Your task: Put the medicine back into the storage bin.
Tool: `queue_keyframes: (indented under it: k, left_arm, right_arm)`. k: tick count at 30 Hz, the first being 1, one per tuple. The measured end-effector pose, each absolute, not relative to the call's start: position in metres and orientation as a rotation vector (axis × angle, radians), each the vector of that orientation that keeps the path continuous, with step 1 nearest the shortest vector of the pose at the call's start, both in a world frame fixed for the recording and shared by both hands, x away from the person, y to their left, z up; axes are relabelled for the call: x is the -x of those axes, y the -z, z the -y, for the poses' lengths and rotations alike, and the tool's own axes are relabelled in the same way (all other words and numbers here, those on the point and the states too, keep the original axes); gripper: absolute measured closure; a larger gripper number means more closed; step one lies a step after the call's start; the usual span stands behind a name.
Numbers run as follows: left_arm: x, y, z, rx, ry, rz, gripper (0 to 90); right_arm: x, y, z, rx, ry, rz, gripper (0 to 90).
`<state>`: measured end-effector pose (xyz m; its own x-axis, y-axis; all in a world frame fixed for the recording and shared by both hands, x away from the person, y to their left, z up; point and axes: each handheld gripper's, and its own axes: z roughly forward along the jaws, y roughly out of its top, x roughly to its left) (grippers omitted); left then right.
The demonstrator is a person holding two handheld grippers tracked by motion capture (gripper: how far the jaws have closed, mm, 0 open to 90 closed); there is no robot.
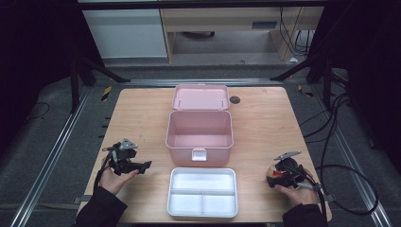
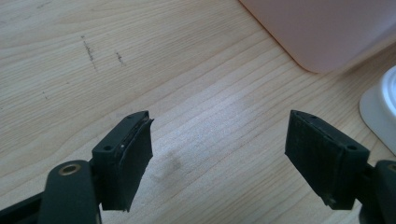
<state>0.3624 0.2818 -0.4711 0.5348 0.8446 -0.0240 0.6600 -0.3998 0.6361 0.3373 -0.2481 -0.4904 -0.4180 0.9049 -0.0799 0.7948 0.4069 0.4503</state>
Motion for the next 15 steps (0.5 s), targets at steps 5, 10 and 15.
queue_keyframes:
  k: [5, 10, 15]
  left_arm:
    - [-0.362, 0.471, -0.284, -2.178, -0.413, -1.218, 22.6]
    - [-0.362, 0.472, -0.283, -2.183, -0.413, -1.216, 22.6]
    - [-0.362, 0.472, -0.284, -2.183, -0.414, -1.218, 22.6]
  right_arm:
    - [-0.335, 0.474, 0.250, -1.434, -0.589, -2.353, 20.7]
    - [-0.336, 0.461, 0.249, -1.392, -0.664, -2.357, 20.7]
    - [-0.347, 0.439, 0.239, -1.329, -0.751, -2.350, 20.8]
